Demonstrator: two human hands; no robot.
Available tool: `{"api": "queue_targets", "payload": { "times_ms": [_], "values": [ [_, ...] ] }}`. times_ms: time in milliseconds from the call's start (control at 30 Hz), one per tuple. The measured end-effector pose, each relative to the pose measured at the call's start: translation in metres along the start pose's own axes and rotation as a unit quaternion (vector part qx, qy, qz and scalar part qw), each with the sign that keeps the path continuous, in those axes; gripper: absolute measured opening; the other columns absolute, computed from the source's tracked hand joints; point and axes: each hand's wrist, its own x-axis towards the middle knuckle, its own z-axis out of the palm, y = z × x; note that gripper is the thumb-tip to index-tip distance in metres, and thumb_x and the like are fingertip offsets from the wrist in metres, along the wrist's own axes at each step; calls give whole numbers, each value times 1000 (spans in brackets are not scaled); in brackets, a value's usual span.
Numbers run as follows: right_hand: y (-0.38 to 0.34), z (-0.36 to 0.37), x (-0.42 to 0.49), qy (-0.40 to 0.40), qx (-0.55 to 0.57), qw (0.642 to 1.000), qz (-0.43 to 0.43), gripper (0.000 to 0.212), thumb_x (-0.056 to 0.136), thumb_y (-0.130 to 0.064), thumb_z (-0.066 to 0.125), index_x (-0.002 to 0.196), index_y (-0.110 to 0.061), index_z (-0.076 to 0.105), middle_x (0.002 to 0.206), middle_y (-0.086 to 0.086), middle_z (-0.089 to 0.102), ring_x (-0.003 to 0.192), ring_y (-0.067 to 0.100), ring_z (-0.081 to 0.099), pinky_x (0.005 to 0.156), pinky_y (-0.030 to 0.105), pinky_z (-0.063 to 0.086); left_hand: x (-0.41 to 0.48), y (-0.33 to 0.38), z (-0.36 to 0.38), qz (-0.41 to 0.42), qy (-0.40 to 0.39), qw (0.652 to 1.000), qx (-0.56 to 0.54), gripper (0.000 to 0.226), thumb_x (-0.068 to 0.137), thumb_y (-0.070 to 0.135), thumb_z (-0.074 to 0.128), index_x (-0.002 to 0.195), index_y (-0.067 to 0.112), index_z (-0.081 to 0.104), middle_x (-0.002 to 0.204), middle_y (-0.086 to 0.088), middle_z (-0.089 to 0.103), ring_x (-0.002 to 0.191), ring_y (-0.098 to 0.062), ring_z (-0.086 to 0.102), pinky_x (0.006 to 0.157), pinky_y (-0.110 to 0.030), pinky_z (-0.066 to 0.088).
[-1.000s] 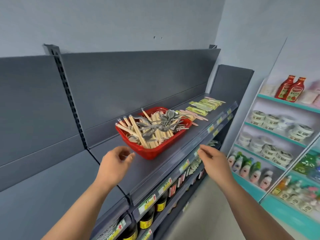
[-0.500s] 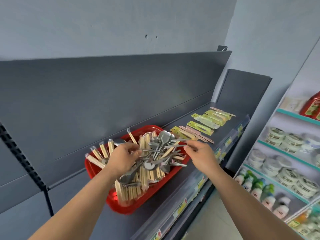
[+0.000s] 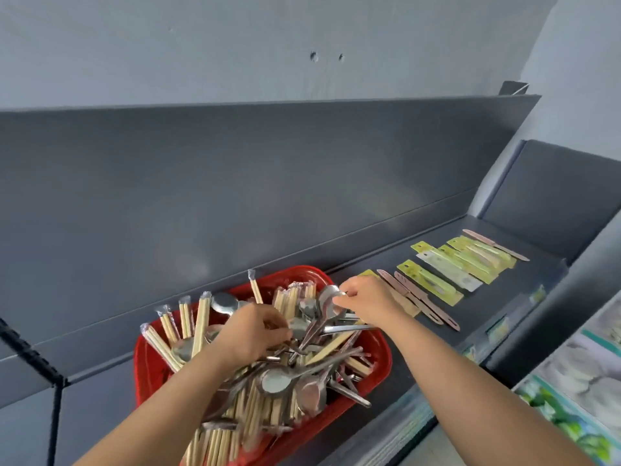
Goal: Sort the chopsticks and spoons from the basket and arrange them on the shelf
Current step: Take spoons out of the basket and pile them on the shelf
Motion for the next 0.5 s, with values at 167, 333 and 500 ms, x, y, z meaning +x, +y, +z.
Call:
{"api": "queue_targets", "payload": {
  "times_ms": [167, 333, 500],
  "values": [
    [3, 3, 25, -50, 22, 998, -27, 4, 78, -17, 73, 76, -20, 73, 79, -8, 69, 80, 14, 66, 73, 30, 53, 9, 10, 8, -71, 37, 997, -20, 17, 78, 28, 78, 86, 23, 64, 81, 8, 69, 73, -6, 65, 62, -16, 49],
    [17, -5, 40, -64, 48, 993, -86, 9, 86, -15, 66, 78, -20, 66, 76, -7, 65, 70, 11, 58, 63, 24, 43, 17, 16, 15, -115, 96, 988, -25, 15, 83, 15, 69, 97, 19, 72, 83, 8, 70, 73, -6, 65, 70, -23, 54],
    [18, -6, 51, -43, 79, 989, -117, 17, 91, -14, 58, 78, -25, 59, 80, -5, 65, 72, 15, 60, 64, 25, 44, 23, 24, 15, -152, 203, 965, -63, 18, 90, 11, 56, 95, 15, 72, 70, 9, 65, 46, -1, 58, 48, -14, 47]
  ]
}}
